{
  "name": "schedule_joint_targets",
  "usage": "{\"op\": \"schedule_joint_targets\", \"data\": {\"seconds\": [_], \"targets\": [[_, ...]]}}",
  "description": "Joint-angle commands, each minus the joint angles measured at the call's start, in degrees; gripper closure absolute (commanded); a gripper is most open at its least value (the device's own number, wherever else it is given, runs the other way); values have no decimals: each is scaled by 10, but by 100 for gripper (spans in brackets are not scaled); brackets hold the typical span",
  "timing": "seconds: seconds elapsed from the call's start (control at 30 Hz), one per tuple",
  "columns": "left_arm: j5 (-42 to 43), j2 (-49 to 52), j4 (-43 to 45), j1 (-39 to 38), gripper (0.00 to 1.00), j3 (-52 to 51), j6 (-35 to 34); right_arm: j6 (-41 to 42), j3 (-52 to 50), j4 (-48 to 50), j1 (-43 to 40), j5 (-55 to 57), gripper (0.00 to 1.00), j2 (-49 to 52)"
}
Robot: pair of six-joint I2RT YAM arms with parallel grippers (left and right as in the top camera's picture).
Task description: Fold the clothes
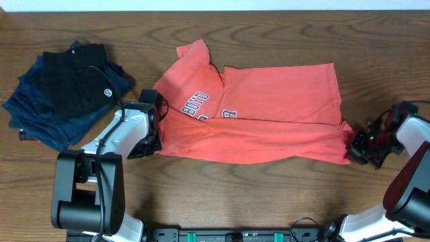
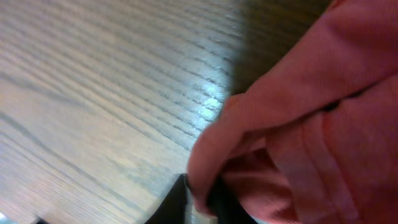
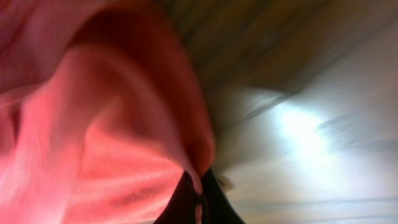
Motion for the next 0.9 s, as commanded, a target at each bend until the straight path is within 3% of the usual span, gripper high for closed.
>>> {"op": "schedule_joint_targets", "data": {"seconds": [0.0, 0.17, 0.47, 0.5, 0.57, 0.63, 0.87], "targets": [[-9, 4, -7, 0, 94, 0, -2, 46, 75, -19, -11, 150, 99, 9], [2, 4, -21, 0, 94, 0, -2, 55, 150, -58, -13, 239, 99, 9], [11, 4, -29, 0, 94, 0, -2, 55, 127, -62, -13, 289, 98, 9], [10, 4, -33, 0, 90, 1, -2, 55, 124, -63, -13, 292, 98, 9], [10, 4, -40, 0, 69, 1, -2, 55, 123, -68, -13, 294, 98, 9], [10, 4, -46, 0, 62, 3, -2, 55, 123, -73, -13, 297, 89, 9], [10, -14, -89, 0, 59, 68, -2, 56, 123, -76, -14, 319, 67, 9]]}}
